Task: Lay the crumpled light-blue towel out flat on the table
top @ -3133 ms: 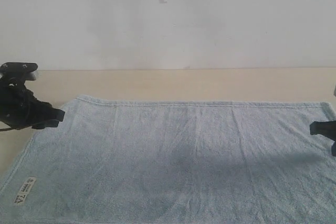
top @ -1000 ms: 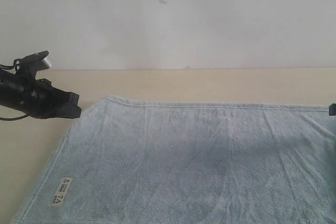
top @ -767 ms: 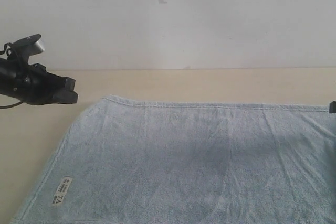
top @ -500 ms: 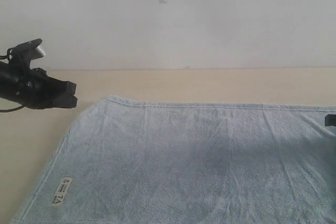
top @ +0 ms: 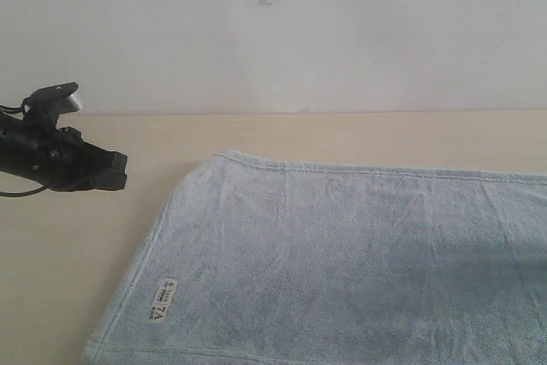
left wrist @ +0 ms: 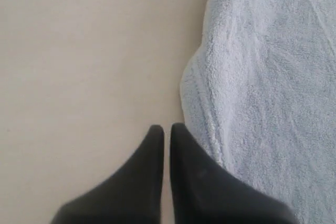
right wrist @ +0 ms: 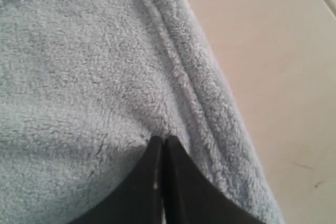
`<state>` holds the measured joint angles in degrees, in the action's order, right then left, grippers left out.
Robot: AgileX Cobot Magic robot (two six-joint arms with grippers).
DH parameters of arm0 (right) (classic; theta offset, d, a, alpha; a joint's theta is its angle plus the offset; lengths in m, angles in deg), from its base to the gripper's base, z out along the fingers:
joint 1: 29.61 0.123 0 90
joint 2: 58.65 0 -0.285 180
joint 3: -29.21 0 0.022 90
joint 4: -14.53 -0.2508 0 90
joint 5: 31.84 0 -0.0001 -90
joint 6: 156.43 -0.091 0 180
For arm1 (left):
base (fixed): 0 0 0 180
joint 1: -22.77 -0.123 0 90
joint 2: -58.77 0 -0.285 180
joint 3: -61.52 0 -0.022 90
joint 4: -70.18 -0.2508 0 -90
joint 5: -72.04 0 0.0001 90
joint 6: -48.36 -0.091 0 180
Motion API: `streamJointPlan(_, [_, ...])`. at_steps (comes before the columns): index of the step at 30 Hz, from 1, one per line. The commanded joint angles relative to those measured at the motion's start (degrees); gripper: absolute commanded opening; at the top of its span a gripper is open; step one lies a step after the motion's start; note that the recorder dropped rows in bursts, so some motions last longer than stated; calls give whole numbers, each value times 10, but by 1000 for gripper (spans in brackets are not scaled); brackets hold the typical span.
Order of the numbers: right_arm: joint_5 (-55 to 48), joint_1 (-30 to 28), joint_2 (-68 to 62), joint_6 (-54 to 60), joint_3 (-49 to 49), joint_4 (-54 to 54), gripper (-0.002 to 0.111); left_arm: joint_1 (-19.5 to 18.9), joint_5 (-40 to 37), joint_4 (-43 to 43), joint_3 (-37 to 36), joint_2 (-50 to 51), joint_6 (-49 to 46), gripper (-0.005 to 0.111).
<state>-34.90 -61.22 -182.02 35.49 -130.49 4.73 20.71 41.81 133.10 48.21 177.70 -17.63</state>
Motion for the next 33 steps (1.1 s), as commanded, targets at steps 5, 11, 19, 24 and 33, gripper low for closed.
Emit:
streamJointPlan(5, [0,91,62,-19,7,-8,0,19,-57,122,4,22,-76,48])
streamJointPlan(11, [-36,178,117,-59,9,-8,0,26,-86,154,47,83,-97,60])
streamJointPlan(19, [-51,301,130,-42,9,-8,0,26,-87,137,69,132,-93,54])
streamJointPlan(24, [-41,357,130,-9,9,-8,0,27,-109,137,88,145,-77,35])
streamJointPlan(33, [-36,375,130,-4,9,-8,0,31,-233,104,134,124,-90,4])
